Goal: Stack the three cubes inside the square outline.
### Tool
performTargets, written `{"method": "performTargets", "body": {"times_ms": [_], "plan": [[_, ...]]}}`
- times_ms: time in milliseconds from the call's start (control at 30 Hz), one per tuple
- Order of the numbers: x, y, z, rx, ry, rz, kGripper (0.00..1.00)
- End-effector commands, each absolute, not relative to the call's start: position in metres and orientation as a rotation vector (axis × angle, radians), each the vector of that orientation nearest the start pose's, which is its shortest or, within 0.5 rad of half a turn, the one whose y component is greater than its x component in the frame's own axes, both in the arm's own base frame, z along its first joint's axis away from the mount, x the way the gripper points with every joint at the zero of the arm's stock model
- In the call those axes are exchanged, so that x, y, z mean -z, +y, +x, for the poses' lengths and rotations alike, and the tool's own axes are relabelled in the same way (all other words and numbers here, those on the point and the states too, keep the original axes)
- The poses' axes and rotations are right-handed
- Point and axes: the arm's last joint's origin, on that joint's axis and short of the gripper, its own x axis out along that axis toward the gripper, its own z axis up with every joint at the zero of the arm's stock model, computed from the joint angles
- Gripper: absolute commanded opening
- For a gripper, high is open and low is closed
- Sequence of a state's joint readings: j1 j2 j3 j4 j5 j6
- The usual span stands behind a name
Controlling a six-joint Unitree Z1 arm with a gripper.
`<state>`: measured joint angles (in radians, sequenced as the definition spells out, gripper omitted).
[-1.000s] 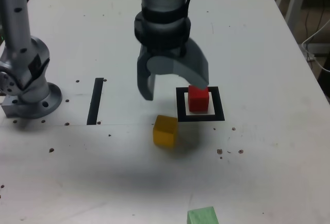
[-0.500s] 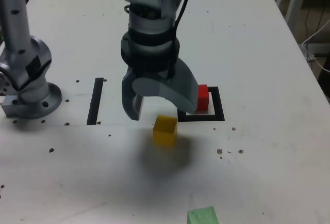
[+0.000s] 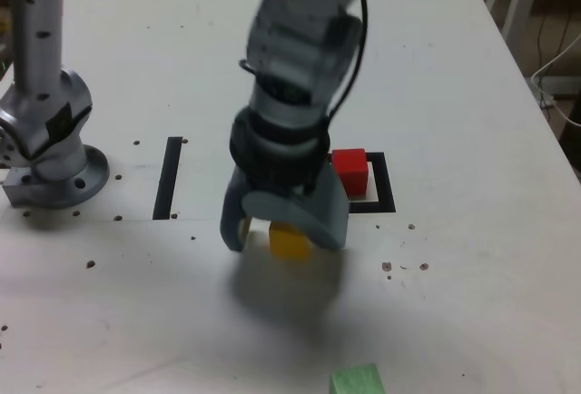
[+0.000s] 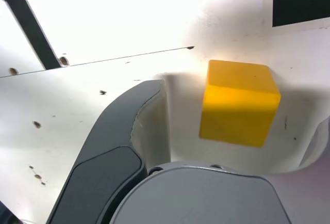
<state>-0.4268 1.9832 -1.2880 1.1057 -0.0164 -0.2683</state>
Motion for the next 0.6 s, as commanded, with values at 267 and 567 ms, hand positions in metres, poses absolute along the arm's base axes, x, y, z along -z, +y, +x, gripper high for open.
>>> {"method": "performTargets", "body": {"times_ms": [267, 567], "plan": [[-0.1968, -0.1372, 0.2994, 0.076, 1.797, 0.184, 0.85], [-0.2023, -0.1342, 0.3011, 0.05, 1.792, 0.202, 0.63]]}}
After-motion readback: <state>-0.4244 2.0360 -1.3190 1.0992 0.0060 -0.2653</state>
